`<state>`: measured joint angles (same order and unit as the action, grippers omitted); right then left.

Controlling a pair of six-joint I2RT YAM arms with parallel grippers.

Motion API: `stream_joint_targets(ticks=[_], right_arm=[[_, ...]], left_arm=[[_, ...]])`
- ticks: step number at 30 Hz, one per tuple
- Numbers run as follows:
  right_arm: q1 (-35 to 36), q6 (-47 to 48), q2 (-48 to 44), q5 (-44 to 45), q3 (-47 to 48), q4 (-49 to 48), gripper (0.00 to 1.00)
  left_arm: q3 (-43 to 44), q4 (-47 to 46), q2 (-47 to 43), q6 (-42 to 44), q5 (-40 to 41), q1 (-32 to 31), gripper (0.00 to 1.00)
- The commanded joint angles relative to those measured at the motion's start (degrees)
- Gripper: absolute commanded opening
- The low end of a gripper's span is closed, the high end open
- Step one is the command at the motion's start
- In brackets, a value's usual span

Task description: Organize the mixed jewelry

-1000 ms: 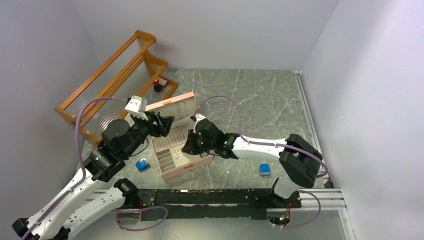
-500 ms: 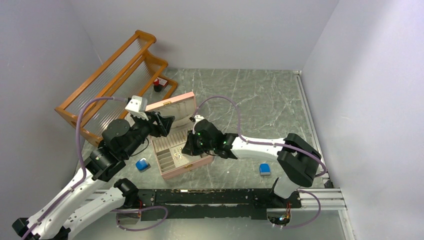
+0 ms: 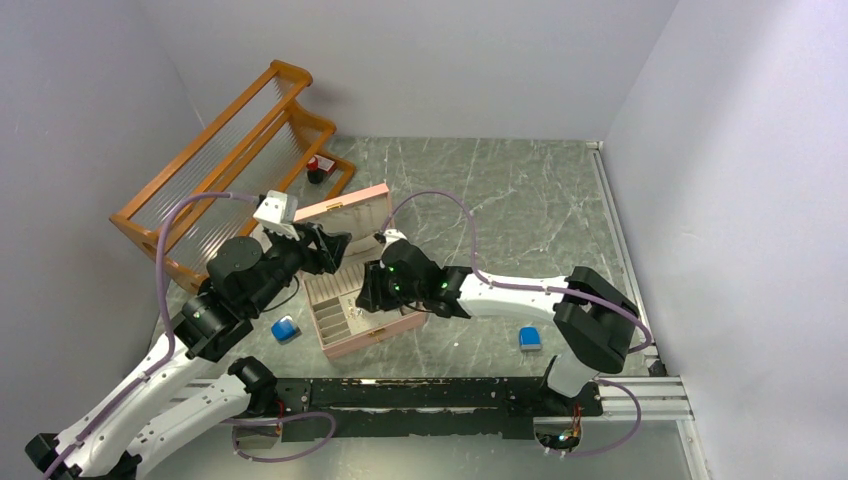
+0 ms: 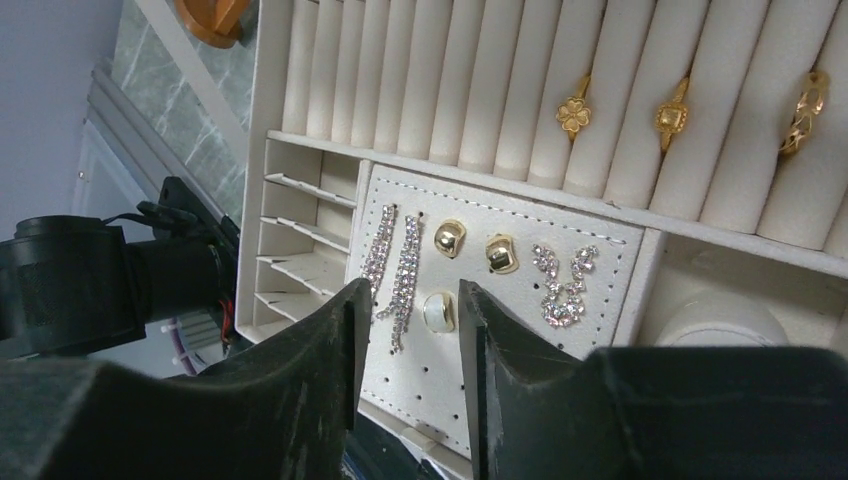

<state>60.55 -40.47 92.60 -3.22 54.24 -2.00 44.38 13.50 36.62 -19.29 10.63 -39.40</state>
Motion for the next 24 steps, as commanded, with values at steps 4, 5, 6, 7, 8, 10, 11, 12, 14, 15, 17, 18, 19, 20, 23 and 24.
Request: stream_joint_targets(ticks=[4,5,6,7,8,10,11,12,14,15,17,18,19,20,23,24], right_arm=[[0.5,0.4,-0.6,6.6,1.7,4.2,0.35],[0.5,0.4,-0.6,6.6,1.7,4.1,0.34],[0.6,0.4,-1.0,6.7,1.6,3.8,0.33],[0.5,0.3,-1.3,6.9,1.5,3.5,0.33],[0.5,0.3,-1.7,7.0,1.2,2.9,0.33],[0.6,0.0,-2.6,7.3,0.8,2.3,0.33],[0.6,-0.1,-3.0,7.5,0.7,2.3,0.32],[0.5,-0.2,-3.5,7.7,0.7,2.3,0.32],[0.5,-0.7,-4.7,8.0,0.6,0.6,0.33],[0.5,-1.0,-5.4,8.9,0.4,0.5,0.34],[0.5,-1.6,-7.2,10.7,-0.5,0.4,0.35],[0.5,-2.0,-8.4,11.9,-1.1,0.4,0.36],[0.5,-2.5,-9.7,13.2,-1.8,0.6,0.39],[0.4,-3.0,-11.1,14.8,-2.5,1.2,0.41],[0.4,-4.0,-15.3,19.7,-4.0,6.3,0.45],[0.4,-4.8,-16.6,22.2,-4.5,8.5,0.46]], left_arm=[[-0.1,-0.5,0.2,0.0,-0.9,0.4,0.70],[-0.2,-0.5,0.1,-0.1,-0.8,0.4,0.70],[-0.2,-0.5,0.1,-0.1,-0.7,0.4,0.70],[-0.2,-0.5,0.0,-0.1,-0.6,0.4,0.70],[-0.2,-0.5,0.0,-0.1,-0.4,0.4,0.70],[-0.2,-0.5,-0.2,0.0,-0.2,0.4,0.70],[-0.2,-0.5,-0.3,0.0,-0.2,0.3,0.70],[-0.2,-0.6,-0.4,0.0,-0.1,0.4,0.70],[0.0,-0.4,-0.4,0.0,0.0,0.4,0.71],[0.1,-0.4,-0.5,0.0,0.1,0.3,0.71],[0.2,-0.2,-0.4,-0.1,0.1,0.4,0.72],[0.3,-0.1,-0.4,0.0,0.1,0.4,0.73],[0.3,0.1,-0.4,-0.2,-0.1,0.4,0.73],[0.4,0.3,-0.3,-0.6,-0.3,0.4,0.74],[0.9,1.5,0.1,-1.5,-1.2,0.4,0.77],[1.0,2.1,0.1,-2.0,-1.5,0.3,0.78]])
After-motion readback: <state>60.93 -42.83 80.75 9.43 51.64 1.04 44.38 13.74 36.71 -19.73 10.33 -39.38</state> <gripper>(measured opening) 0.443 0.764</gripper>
